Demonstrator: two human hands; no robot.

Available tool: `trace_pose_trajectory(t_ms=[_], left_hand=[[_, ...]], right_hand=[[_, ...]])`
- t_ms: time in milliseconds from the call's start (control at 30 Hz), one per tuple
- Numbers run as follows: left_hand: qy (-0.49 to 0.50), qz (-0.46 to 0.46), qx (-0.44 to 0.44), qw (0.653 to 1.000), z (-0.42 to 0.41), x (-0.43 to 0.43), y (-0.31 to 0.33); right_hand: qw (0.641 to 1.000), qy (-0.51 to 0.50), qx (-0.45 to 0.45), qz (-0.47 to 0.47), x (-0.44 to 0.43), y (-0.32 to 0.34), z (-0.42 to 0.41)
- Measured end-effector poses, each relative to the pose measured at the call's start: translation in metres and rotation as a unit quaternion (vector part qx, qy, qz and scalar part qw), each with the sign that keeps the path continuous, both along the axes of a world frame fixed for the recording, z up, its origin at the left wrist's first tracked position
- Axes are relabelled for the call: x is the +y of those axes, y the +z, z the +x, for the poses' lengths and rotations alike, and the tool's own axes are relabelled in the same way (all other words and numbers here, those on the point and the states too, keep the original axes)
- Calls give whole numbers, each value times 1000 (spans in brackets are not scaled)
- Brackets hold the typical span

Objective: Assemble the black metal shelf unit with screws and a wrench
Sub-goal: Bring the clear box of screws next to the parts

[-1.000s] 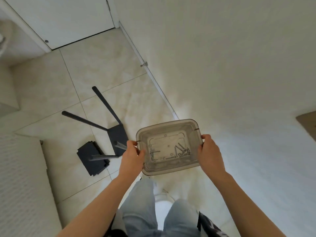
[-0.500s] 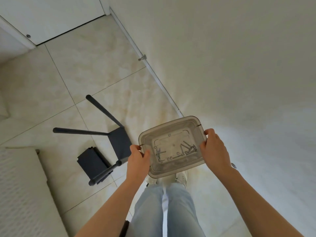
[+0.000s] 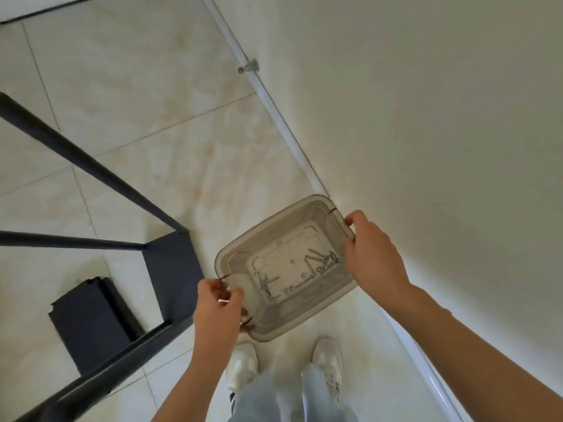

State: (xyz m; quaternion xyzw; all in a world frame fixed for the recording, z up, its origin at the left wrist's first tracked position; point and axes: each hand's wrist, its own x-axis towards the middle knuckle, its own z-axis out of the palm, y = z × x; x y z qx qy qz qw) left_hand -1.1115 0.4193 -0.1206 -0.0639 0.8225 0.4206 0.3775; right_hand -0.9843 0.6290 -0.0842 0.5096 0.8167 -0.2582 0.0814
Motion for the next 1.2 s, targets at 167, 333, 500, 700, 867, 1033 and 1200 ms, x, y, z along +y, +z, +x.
trace_pose_trajectory(t_ms=[167, 333, 500, 700, 867, 1033, 1200], left_hand=[[4, 0, 13, 1000, -4, -6, -122], [0, 12, 19, 1000, -6, -11, -211], [-15, 13, -7, 1000, -10, -12, -276], [-20, 39, -43, 998, -11, -23, -311], [10, 64, -74, 995, -4, -31, -330], [33, 87, -75, 993, 0, -31, -340], [15, 92, -75, 993, 10, -39, -340]], right_hand=[[999, 24, 31, 17, -1, -124, -11], [999, 6, 44, 14, -7, -226, -9], [1000, 2, 27, 9, -9, -300, -5], [999, 34, 27, 4, -7, -337, -5], [998, 53, 17, 43, -9, -359, -9], [995, 83, 26, 41, -10, -373, -17], [994, 82, 71, -4, -17, -377, -13]])
